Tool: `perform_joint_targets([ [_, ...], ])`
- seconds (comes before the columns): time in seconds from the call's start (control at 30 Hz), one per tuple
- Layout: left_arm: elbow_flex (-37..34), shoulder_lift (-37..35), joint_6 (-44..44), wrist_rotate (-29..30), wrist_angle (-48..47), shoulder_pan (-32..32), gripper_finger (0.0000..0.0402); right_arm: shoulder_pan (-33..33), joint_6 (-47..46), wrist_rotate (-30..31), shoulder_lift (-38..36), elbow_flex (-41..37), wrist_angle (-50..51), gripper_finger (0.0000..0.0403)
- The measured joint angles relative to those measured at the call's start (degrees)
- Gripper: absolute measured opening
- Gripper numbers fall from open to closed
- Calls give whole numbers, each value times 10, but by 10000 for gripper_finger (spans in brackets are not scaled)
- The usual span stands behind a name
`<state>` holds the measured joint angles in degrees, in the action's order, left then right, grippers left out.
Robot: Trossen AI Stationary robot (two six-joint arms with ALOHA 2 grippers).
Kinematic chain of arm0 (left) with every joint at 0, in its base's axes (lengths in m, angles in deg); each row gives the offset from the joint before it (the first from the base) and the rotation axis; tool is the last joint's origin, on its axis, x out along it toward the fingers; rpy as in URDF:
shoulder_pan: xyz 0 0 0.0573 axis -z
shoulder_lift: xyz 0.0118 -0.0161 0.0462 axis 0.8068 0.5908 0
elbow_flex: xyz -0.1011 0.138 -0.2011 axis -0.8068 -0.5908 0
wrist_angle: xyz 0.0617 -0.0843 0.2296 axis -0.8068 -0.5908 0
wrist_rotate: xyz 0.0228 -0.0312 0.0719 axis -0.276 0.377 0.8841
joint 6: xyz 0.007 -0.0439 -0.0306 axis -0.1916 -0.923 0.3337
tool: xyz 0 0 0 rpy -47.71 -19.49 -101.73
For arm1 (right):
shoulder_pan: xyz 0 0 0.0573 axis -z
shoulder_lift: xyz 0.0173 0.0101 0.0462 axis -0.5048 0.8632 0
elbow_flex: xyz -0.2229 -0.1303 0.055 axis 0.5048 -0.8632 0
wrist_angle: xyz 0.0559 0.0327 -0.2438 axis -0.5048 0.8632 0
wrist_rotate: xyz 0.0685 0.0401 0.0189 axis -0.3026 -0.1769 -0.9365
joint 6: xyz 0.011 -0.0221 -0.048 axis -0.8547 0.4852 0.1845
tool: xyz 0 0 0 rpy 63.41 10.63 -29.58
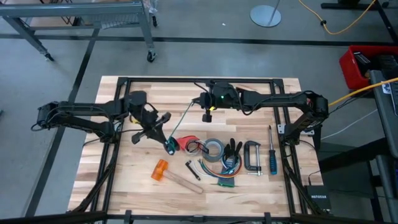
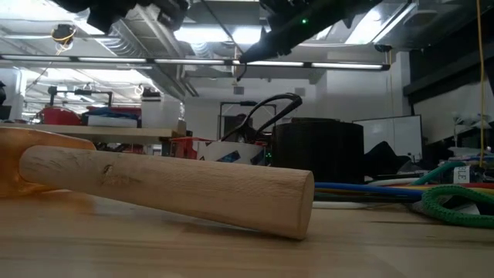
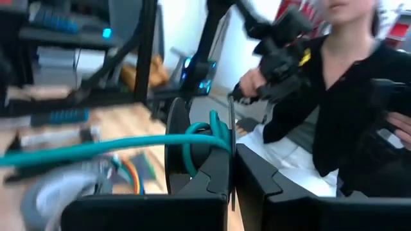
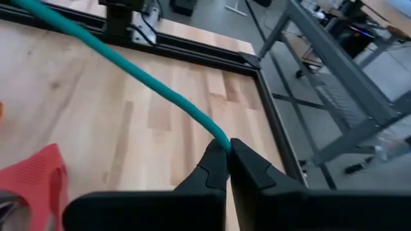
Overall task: Coil cords
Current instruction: Uncoil the green cable wire from the black spool
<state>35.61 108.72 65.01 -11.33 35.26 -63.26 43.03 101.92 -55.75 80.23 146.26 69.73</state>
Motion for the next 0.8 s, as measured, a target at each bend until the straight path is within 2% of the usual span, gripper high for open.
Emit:
perform_joint_targets([
  [0.17, 0, 0, 0, -16, 44, 0, 1, 0, -1, -9, 0, 1, 11, 6],
  [0.37, 0, 0, 0, -18, 46, 0, 1, 0, -29, -25, 0, 1, 38, 6],
  [0.5, 0, 0, 0, -1, 47, 0, 1, 1, -29, -57, 0, 1, 43, 9],
  [0.8, 0, -1, 7, 73, 44, -22, 1, 3, -68, -67, 0, 0, 21, 102],
])
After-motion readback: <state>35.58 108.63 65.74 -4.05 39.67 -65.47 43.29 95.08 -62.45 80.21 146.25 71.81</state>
